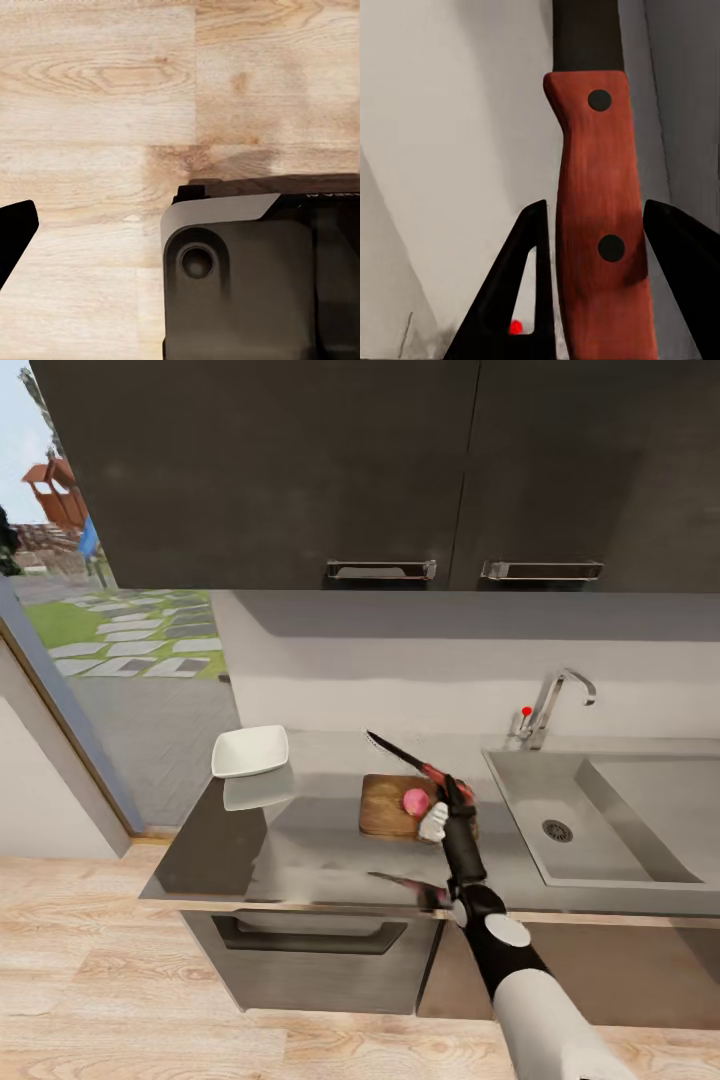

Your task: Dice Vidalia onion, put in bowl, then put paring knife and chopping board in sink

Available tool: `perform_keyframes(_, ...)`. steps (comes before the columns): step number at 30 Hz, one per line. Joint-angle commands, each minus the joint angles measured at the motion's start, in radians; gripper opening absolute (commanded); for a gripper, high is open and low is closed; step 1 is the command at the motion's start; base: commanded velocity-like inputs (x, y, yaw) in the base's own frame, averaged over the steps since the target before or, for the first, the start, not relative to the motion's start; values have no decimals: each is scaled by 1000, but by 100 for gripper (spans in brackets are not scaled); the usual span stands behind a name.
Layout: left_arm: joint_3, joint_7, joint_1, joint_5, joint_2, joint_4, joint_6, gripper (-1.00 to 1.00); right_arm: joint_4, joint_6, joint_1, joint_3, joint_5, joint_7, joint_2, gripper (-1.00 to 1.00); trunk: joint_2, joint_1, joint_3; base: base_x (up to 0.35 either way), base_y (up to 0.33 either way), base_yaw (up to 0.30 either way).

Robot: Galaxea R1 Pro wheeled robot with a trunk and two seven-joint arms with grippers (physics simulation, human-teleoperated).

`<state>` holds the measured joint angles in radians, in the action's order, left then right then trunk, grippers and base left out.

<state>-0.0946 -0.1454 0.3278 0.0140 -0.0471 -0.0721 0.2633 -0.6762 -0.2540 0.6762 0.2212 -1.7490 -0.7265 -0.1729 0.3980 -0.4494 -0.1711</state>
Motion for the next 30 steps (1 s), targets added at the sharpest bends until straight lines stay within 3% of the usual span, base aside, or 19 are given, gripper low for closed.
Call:
perform_keyframes(1, -8, -5, 2, 1, -1, -5, 7, 100, -63, 5, 1, -5, -12, 80, -2, -100, 2, -1, -2, 0, 0, 0)
perform_keyframes(3, -8, -5, 2, 1, 0, -5, 6, 100, -154, 24, 1, -43, -9, 229, -2, -100, 2, -1, -2, 0, 0, 0)
perform_keyframes(6, -8, -5, 2, 2, 1, -6, 5, 100, -208, 108, 1, -112, 12, 315, -2, -100, 2, -1, -2, 0, 0, 0)
perform_keyframes(8, -8, -5, 2, 3, 1, -6, 5, 100, -220, 145, 1, -146, 32, 325, -2, -100, 2, -1, -2, 0, 0, 0)
perform_keyframes(15, -8, -6, 2, 1, 0, -6, 6, 100, -227, 167, 1, -170, 82, 329, -2, -100, 2, -1, -2, 0, 0, 0)
perform_keyframes(17, -8, -6, 2, 2, 0, -6, 7, 100, -227, 163, 1, -170, 131, 329, -2, -100, 2, -1, -2, 0, 0, 0)
perform_keyframes(21, -8, -6, 2, 3, 1, -6, 7, 100, -226, 130, 1, -168, 278, 329, -2, -100, 2, -1, -2, 0, 0, 0)
perform_keyframes(23, -8, -8, 2, 3, 0, -5, 8, 100, -226, 100, 1, -167, 332, 329, -2, -100, 2, -1, -2, 0, 0, 0)
perform_keyframes(26, -8, -9, 2, 3, 0, -5, 6, 100, -228, 76, 1, -166, 361, 327, -2, -100, 2, -1, -2, 0, 0, 0)
perform_keyframes(30, -8, -8, 2, 3, 1, -5, 6, 100, -223, 66, 1, -167, 369, 325, -2, -100, 2, -1, -2, 0, 0, 0)
